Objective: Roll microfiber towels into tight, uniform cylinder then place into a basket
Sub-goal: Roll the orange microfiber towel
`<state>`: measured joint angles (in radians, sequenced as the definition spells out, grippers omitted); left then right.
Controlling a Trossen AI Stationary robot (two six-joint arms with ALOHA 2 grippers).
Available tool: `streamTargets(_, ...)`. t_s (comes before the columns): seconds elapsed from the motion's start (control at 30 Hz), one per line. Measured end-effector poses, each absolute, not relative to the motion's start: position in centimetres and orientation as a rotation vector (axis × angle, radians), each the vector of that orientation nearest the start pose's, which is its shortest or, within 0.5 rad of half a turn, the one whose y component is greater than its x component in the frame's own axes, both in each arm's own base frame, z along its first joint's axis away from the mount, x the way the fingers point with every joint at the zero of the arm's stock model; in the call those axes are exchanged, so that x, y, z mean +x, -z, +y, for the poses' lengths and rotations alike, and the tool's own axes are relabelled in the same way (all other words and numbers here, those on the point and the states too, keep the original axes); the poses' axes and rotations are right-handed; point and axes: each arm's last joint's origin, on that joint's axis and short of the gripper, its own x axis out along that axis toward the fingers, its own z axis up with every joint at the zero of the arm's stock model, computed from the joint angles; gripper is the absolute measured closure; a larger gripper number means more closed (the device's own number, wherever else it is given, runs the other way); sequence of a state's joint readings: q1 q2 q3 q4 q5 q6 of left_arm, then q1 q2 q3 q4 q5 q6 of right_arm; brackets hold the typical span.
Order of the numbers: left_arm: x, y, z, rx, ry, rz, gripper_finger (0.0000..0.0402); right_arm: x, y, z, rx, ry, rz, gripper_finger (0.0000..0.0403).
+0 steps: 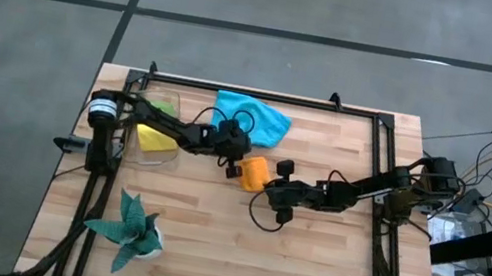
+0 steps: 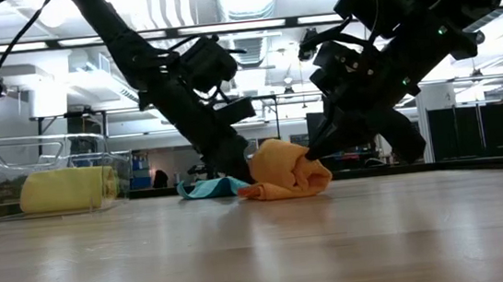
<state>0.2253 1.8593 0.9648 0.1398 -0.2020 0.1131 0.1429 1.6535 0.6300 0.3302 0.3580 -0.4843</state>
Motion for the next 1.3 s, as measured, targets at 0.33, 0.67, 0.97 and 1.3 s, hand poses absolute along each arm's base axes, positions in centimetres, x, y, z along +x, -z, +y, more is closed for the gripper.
streamTargets(0.33, 33.2, -18.1, 7.3, 0.109, -0.339, 0.602, 0.0402, 29.2, -12.8, 3.0, -0.607, 0.064, 0.721, 0.0394)
streamTargets(0.67, 34.2, -19.4, 7.0, 0.071, -0.184, 0.400, 0.0402, 29.3, -12.1, 3.0, -0.617, 0.050, 0.735, 0.0394)
streamTargets(0.97, 37.6, -17.8, 7.5, 0.081, -0.103, 0.502, 0.0402, 29.9, -11.6, 3.1, -0.652, 0.035, 0.742, 0.0394)
streamTargets(1.3, 37.0, -17.7, 7.2, 0.131, -0.046, 0.638, 0.0402, 31.1, -13.1, 3.2, -0.653, 0.049, 0.689, 0.0394)
